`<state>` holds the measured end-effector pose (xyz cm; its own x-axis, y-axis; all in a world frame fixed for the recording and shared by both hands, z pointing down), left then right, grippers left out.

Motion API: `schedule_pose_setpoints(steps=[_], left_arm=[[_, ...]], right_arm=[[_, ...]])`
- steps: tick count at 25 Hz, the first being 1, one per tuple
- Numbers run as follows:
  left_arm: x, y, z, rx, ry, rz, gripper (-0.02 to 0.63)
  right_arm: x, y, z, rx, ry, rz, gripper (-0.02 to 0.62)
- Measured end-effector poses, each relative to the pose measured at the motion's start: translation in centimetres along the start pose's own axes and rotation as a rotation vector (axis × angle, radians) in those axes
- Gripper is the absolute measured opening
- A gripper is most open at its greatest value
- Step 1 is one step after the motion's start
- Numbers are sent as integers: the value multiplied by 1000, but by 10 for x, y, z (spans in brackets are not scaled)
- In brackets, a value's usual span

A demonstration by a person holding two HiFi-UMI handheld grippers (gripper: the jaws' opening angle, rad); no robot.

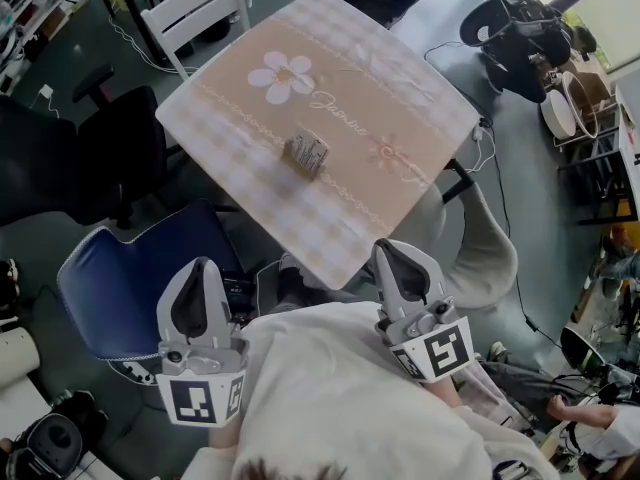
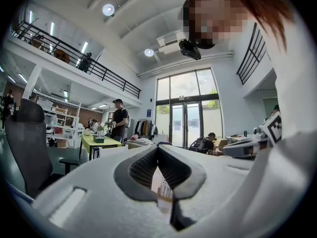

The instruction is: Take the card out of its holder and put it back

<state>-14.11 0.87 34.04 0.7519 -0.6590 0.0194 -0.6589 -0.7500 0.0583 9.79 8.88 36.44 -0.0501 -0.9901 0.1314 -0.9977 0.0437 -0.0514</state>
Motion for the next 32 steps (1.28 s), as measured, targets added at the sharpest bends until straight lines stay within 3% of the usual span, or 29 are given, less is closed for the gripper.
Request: schedule_pose_setpoints(steps=[32], left_arm=[[12,7,2,2,6,-26,0]], right_arm=[[11,0,0,15,11,4,2]])
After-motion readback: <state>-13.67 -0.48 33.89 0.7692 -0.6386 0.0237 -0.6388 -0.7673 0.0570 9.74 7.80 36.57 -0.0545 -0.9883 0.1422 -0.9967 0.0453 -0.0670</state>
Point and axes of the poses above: the fingertips, and each gripper's own axes: x forward along the fingers, y to its left, z out of its top, the point moved 5 cm from there along -x, backward along the fingers, and after that the axes turned 8 degrees about -z, right-handed, at the moved point
